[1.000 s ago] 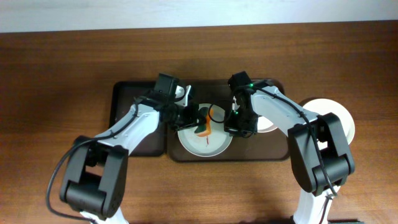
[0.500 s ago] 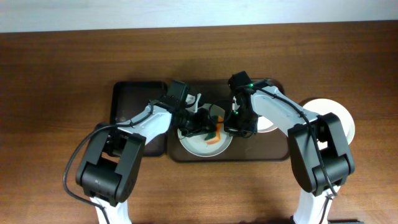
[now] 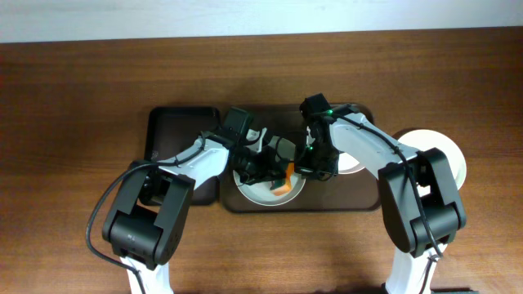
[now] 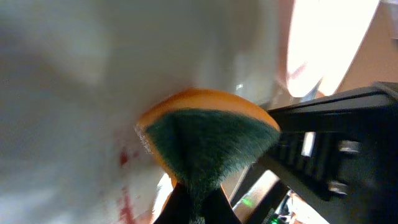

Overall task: Clean dirty plates on tray and stack at the side
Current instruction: 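Scrub the plate's red smear with the sponge in left gripper, then return the sponge to the black tray and release it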

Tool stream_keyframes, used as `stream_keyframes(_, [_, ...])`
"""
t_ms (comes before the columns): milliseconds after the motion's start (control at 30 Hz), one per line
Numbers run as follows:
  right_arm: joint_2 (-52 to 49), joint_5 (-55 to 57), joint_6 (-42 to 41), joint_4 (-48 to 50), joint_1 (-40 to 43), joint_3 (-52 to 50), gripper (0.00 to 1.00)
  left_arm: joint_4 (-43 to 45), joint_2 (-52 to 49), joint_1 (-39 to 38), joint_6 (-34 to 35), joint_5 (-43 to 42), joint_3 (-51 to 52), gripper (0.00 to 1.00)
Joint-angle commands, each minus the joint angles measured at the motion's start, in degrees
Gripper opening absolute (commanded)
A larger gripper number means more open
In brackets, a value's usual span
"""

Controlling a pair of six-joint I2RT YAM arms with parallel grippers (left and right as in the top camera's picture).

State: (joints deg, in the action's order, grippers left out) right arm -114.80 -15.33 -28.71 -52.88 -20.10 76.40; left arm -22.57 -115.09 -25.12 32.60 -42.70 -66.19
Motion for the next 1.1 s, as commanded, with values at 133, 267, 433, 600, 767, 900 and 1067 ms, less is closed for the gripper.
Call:
stream_keyframes(133, [0.5, 0.5, 0.0, -0.3, 0.2, -0.2, 0.04, -3.0, -1.3, 1.0, -3.0, 13.8, -0.3, 0.00])
stream_keyframes(267, [0.5, 0.5, 0.0, -0.3, 0.2, -0.2, 0.04, -2.6, 0.0, 3.4, -7.7, 13.9, -0.4, 0.00])
stream_keyframes(433, [0.5, 0.5, -0.1, -0.3, 0.2, -0.2, 0.04, -2.1, 3.7, 4.4, -9.7, 17.1, -1.2, 0.00])
stream_keyframes(600, [0.5, 0.5, 0.0, -0.3, 0.2, -0.2, 0.04, -3.3, 9.7, 4.7, -13.2, 17.1, -1.5, 0.00])
stream_keyframes(767, [0.5, 0.5, 0.0, -0.3, 0.2, -0.2, 0.04, -8.2, 17.2, 6.6, -15.7, 25.5, -1.5, 0.00])
stream_keyframes(900, [0.5, 0.5, 0.0, -0.2, 0.2, -0.2, 0.04, -11.8, 20.9, 9.8, -19.5, 31.2, -1.5, 0.00])
stream_keyframes(1067, [0.5, 0.5, -0.1, 0.0, 0.2, -0.2, 0.04, -17.2, 20.1, 14.4, -20.8, 42.0, -0.9, 0.00])
